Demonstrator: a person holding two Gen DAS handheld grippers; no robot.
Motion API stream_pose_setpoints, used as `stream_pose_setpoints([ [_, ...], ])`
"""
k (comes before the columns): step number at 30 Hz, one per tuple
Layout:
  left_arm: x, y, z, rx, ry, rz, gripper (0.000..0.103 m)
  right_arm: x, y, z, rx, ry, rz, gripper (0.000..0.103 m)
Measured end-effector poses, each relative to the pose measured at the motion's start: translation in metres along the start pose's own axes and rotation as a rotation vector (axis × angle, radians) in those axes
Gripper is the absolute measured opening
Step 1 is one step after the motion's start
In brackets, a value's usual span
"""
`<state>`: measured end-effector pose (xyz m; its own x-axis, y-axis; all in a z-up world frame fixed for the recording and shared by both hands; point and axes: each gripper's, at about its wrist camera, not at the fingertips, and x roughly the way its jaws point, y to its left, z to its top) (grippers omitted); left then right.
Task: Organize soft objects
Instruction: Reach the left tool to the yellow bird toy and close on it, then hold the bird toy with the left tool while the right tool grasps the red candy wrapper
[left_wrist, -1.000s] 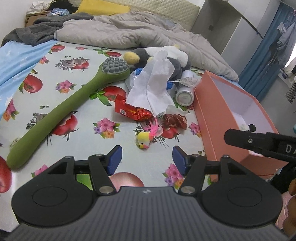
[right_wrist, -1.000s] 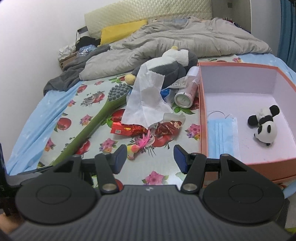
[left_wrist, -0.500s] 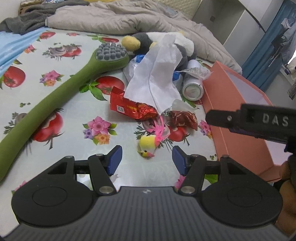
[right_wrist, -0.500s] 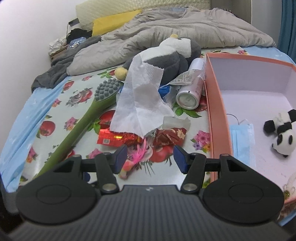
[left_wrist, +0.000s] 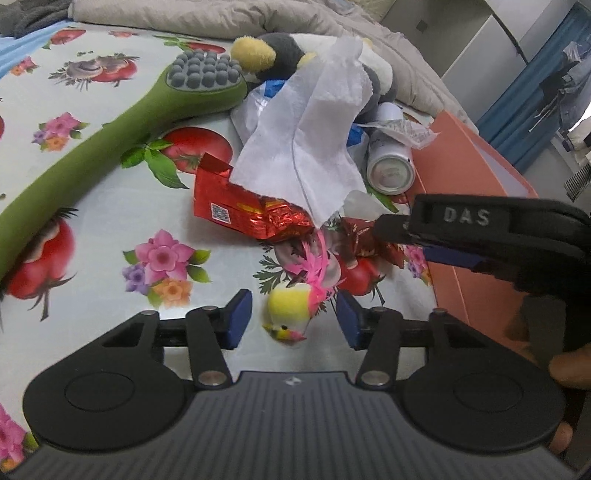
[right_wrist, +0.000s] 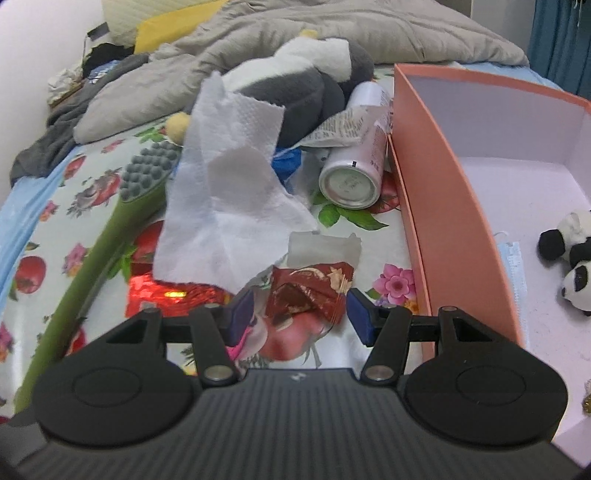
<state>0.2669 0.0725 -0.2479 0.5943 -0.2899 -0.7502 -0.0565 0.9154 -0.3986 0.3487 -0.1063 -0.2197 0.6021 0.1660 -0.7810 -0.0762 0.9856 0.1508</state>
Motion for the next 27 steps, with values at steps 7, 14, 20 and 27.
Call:
stream_pose_setpoints([
  [7,0.009,-0.001,0.002,-0.03,0.006,-0.003,0.036,0.027,0.002,0.002,-0.017,0.007,-0.022,0.058],
  [14,0.005,0.0,0.004,-0.069,0.006,0.006,0.035,0.035,-0.001,0.003,-0.028,0.026,-0.01,0.05],
  [20,-0.004,-0.004,0.002,-0.063,-0.005,0.018,0.035,0.026,-0.002,0.002,-0.026,0.038,0.022,0.036],
  [27,-0.027,-0.007,-0.004,-0.047,-0.039,0.037,0.035,0.004,0.0,-0.004,-0.039,0.031,0.048,0.004],
])
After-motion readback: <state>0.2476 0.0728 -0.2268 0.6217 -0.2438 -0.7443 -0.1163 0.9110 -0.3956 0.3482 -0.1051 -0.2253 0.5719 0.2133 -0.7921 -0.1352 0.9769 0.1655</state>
